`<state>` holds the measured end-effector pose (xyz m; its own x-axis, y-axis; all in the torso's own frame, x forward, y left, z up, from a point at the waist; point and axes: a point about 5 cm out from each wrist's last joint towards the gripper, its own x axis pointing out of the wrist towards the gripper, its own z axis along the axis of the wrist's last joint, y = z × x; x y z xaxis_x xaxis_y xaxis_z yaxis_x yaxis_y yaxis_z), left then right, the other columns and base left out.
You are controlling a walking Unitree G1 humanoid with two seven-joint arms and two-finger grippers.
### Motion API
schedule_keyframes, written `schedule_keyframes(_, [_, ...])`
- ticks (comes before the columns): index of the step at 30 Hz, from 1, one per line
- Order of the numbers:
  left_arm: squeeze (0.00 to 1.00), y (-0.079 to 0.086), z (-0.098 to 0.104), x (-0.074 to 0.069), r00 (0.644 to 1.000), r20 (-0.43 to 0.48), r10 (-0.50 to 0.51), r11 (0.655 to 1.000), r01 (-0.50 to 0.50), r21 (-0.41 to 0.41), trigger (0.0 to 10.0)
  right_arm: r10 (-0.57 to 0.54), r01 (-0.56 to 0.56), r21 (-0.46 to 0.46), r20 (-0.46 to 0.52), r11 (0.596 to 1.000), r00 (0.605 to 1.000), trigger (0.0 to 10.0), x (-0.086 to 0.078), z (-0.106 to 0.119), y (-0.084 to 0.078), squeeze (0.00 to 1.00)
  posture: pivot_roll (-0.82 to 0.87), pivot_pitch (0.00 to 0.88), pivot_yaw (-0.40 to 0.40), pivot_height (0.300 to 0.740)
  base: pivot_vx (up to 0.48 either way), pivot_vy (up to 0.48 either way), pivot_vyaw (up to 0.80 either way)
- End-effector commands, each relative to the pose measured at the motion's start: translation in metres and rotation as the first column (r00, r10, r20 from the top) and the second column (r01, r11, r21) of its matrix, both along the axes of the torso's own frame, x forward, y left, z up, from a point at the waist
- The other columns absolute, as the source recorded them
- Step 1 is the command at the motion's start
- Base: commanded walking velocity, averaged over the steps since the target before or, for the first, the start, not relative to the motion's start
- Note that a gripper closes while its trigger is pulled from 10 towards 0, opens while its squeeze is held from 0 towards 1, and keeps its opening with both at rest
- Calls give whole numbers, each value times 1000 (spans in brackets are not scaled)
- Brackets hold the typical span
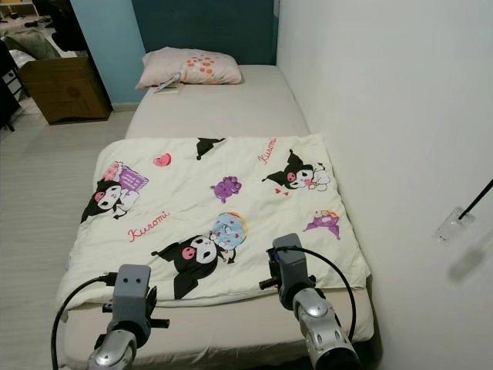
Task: Clean up the room
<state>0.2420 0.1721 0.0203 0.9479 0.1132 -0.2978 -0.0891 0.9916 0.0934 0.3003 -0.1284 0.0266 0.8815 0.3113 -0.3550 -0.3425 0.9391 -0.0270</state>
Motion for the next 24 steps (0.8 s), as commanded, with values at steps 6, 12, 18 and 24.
schedule_keyframes(6, [0,0,-5,-4,1000,-24,9,1000,-9,-18,10000,-2,3,9,-23,1000,1000,10000,-2,-3,0,0,-27,116,-11,740,-264,0,0])
schedule_keyframes(12, [0,0,-5,-4,1000,-25,11,1000,-11,-19,10000,-1,1,8,-23,1000,1000,10000,-2,-3,0,0,-28,116,-11,740,-310,0,0])
schedule_keyframes(18, [0,1,-6,-5,999,-38,15,1000,-16,-11,10000,0,0,6,-23,1000,1000,10000,-2,-3,0,0,-27,117,-13,740,-246,0,0])
schedule_keyframes(24, [0,2,-7,-5,999,-44,24,1000,-24,-11,10000,3,-2,7,-24,1000,1000,10000,-2,-3,0,0,-27,118,-14,740,0,0,0])
